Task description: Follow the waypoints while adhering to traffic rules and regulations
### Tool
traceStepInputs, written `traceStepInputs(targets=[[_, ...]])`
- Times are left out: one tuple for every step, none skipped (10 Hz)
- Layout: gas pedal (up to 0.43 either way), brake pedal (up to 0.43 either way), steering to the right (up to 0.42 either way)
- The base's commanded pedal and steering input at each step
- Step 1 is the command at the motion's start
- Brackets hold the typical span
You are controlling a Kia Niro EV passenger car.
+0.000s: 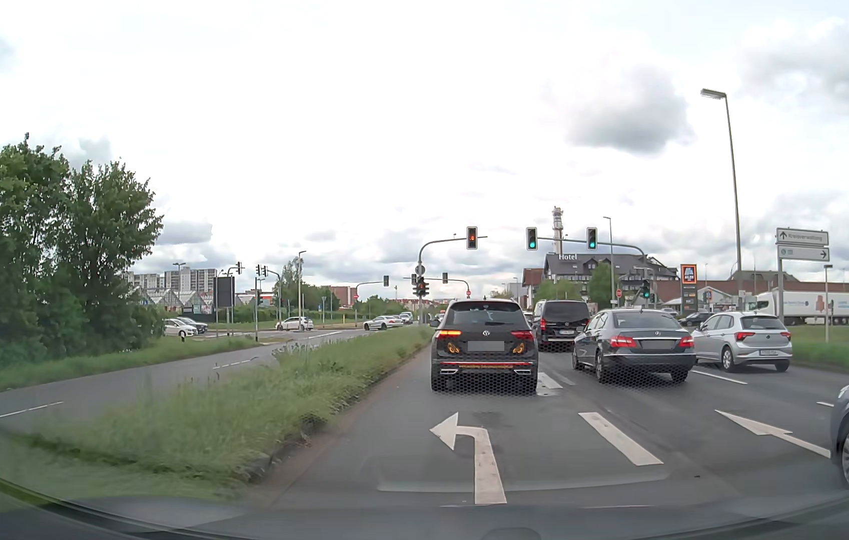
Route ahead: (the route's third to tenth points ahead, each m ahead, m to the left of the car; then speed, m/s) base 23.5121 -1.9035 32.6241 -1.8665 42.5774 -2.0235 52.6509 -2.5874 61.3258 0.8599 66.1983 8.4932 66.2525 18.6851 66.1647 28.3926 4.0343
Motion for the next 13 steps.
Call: traceStepInputs(targets=[[0.079, 0.0, -0.002], [0.079, 0.0, -0.002], [0.067, 0.0, -0.002], [0.067, 0.0, -0.002], [0.047, 0.0, -0.002], [0.039, 0.0, -0.002], [0.02, 0.0, -0.002], [0.008, 0.0, -0.002], [0.0, 0.0, -0.001], [0.0, 0.0, 0.0], [0.0, 0.0, 0.0], [0.0, 0.0, 0.0], [0.0, 0.0, 0.0]])
